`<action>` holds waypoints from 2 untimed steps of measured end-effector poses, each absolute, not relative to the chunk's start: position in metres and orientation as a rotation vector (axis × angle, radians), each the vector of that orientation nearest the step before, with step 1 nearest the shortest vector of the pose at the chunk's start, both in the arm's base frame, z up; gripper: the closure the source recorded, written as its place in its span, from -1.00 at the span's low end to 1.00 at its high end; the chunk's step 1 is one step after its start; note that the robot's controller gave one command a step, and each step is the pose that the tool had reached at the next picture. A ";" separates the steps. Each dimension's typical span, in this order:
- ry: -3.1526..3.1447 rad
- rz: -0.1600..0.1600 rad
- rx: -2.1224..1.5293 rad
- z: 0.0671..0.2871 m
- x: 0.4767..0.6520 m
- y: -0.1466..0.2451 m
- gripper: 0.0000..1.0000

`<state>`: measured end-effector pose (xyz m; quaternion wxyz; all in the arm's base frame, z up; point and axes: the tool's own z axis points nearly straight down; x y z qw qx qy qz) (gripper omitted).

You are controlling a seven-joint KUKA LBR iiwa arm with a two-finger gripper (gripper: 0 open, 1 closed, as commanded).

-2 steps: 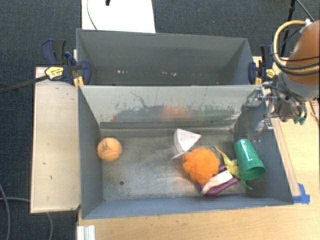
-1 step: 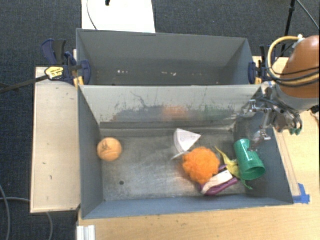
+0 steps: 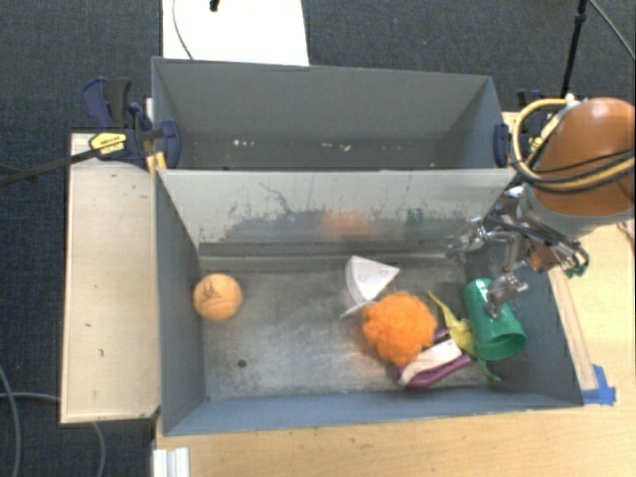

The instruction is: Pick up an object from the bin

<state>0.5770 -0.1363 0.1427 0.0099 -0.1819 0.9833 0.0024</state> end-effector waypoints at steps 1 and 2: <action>3.059 -0.004 -0.578 0.146 0.579 -0.137 -1.00; 2.996 -0.012 -0.837 0.118 0.573 -0.136 -1.00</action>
Offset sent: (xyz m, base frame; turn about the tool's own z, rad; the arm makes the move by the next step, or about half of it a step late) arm -0.0239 -0.0013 -0.0727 -0.3149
